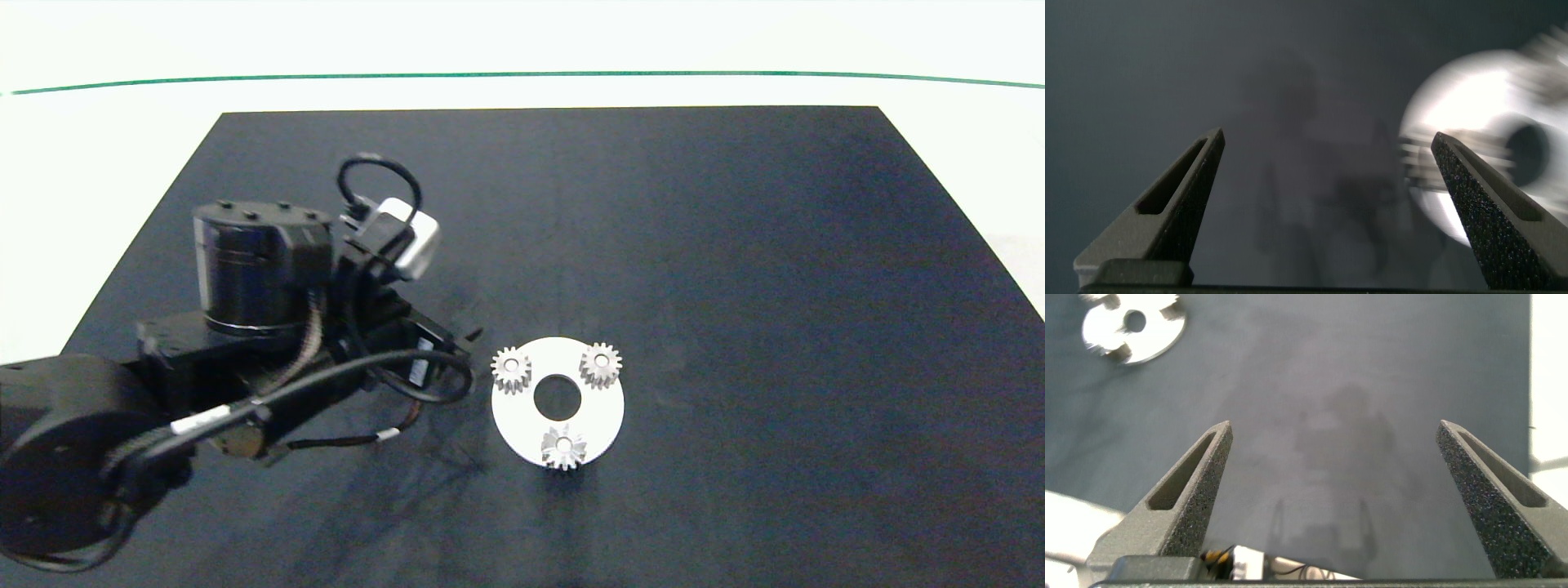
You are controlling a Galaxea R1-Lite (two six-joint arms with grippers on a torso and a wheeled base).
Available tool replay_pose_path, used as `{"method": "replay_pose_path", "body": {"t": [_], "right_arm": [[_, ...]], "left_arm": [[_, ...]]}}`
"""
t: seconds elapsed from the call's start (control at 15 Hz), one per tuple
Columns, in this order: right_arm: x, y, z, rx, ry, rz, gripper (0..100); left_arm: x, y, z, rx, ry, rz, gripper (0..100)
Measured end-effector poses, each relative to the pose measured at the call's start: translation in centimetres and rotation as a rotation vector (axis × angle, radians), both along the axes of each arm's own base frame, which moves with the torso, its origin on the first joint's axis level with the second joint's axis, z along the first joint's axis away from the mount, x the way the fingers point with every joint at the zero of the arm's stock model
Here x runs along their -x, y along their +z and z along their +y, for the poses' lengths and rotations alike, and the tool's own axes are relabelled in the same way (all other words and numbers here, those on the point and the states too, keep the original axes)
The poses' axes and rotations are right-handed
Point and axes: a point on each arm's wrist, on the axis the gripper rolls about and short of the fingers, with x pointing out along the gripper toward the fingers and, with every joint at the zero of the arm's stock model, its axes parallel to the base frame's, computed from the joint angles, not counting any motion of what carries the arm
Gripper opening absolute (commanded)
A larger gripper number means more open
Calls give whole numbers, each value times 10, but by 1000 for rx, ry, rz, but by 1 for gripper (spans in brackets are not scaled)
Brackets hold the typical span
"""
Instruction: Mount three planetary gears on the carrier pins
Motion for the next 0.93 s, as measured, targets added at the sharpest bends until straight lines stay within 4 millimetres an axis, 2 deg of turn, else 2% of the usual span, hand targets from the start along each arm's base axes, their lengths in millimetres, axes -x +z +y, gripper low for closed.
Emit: {"method": "replay_pose_path", "body": {"t": [0.2, 0.4, 0.67, 0.93], "right_arm": [[8, 7, 6, -6, -145, -36, 100], [22, 4, 14, -14, -223, -89, 100], [49, -18, 22, -24, -176, -148, 100], [49, -48, 21, -26, -136, -131, 100]], "left_arm": [[24, 40, 59, 37, 179, -78, 100], [72, 64, 107, 92, 318, -163, 100], [152, 56, 147, 147, 441, -276, 100], [234, 22, 167, 164, 514, -297, 100]]}}
